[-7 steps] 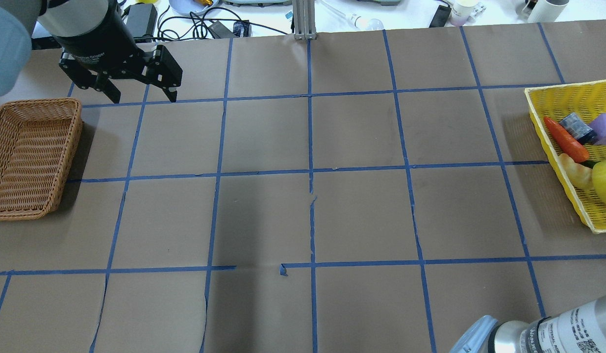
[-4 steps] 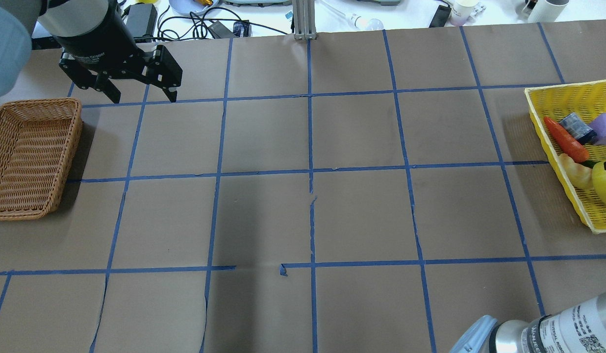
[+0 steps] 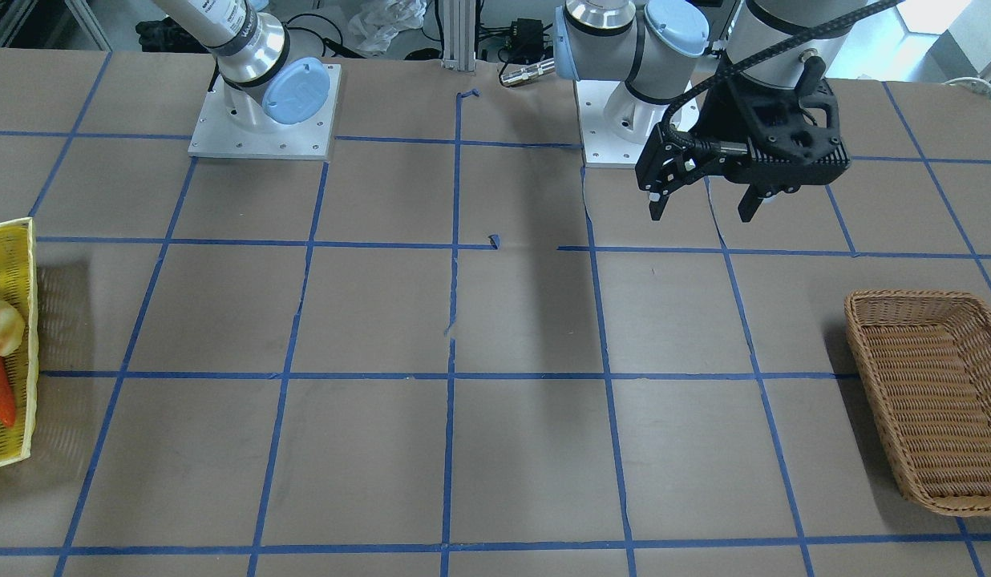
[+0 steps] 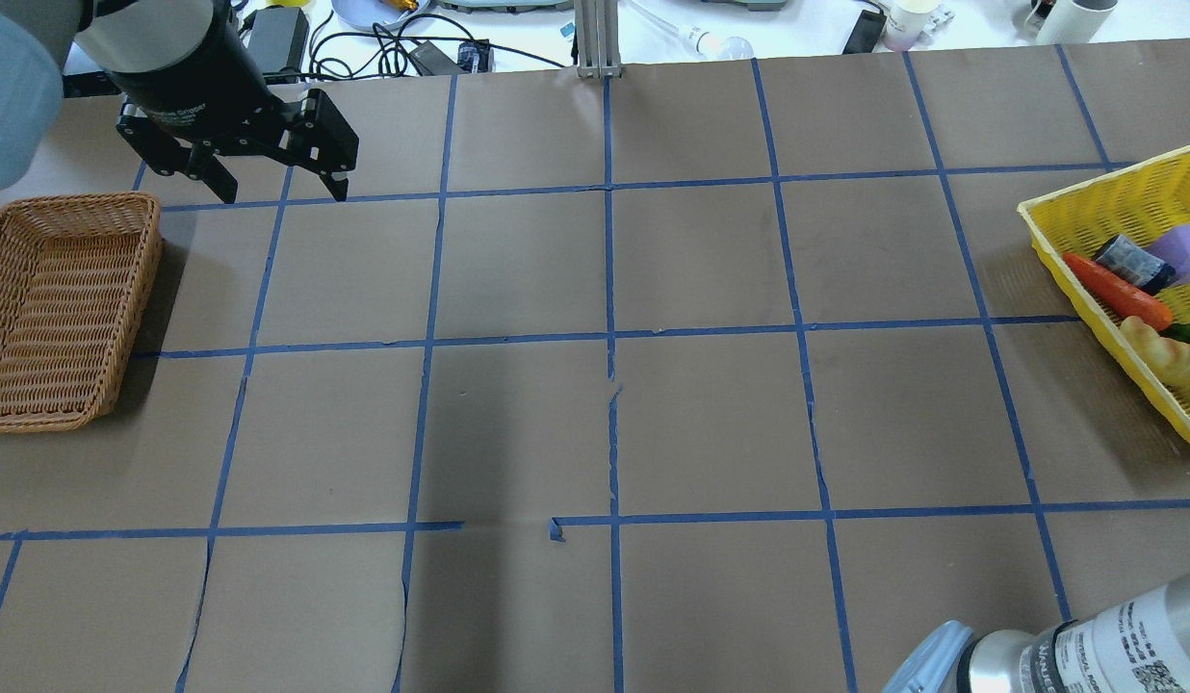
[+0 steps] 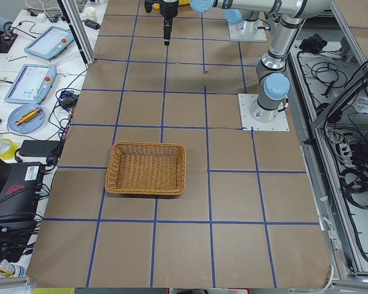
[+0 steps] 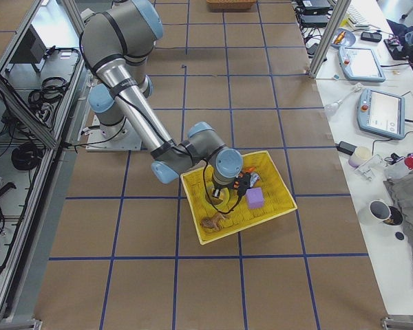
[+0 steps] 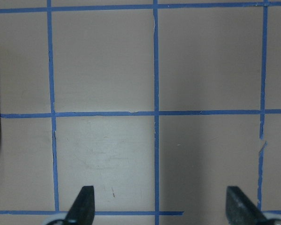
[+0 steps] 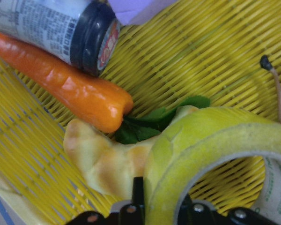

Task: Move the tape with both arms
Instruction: 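Move the right gripper over the yellow basket and lower onto the yellow tape roll, then close the right gripper on the tape roll and lift it out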

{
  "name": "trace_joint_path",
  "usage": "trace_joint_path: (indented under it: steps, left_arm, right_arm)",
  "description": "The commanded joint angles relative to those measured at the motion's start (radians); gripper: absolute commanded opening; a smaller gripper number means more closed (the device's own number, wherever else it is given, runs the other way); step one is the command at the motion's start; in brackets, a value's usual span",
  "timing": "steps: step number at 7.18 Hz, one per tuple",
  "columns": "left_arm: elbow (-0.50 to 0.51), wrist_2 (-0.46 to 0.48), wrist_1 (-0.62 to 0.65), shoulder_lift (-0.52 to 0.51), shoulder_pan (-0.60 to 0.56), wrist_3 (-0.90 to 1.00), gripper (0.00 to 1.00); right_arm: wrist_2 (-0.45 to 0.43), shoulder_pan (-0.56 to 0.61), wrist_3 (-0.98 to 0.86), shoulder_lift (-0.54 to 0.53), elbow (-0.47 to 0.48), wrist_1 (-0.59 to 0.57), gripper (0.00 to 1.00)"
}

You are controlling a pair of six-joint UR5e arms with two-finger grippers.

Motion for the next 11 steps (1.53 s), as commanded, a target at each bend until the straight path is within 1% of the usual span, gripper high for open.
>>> trace_joint_path:
  steps: [1,2,3,4,5,6,7,8,9,11]
  left_arm:
    - [-0.001,0.001,0.0,0.0,0.0,0.0,1.0]
    - [-0.001,0.001,0.0,0.0,0.0,0.0,1.0]
    - [0.001,-0.001,0.0,0.0,0.0,0.0,1.0]
    - [0.0,-0.001,0.0,0.0,0.0,0.0,1.0]
    - [-0.001,-0.001,0.0,0.0,0.0,0.0,1.0]
    - [0.001,-0.001,0.0,0.0,0.0,0.0,1.0]
    - [0.0,0.001,0.0,0.0,0.0,0.0,1.0]
    - [-0.001,0.001,0.0,0.001,0.0,0.0,1.0]
    - [-0.001,0.001,0.0,0.0,0.0,0.0,1.0]
    - [0.001,0.001,0.0,0.003,0.002,0.0,1.0]
  right_arm:
    - [-0.061,0.072,0.021,-0.095,-0.006,0.018,0.0]
    - [-0.065,0.098,0.036,-0.131,-0.013,0.036,0.0]
    - [-0.055,0.144,0.135,-0.178,-0.035,0.124,0.0]
    - [-0.049,0.266,0.269,-0.217,-0.051,0.177,0.0]
    - [-0.055,0.464,0.485,-0.214,-0.053,0.165,0.0]
    - [-0.052,0.648,0.729,-0.202,-0.05,0.112,0.0]
    - [-0.053,0.81,0.919,-0.161,-0.058,0.032,0.0]
    - [-0.062,0.924,1.076,-0.09,-0.059,-0.09,0.0]
    - [-0.055,0.992,1.185,-0.018,-0.062,-0.195,0.0]
    - [-0.052,1.115,1.415,0.109,-0.117,-0.24,0.0]
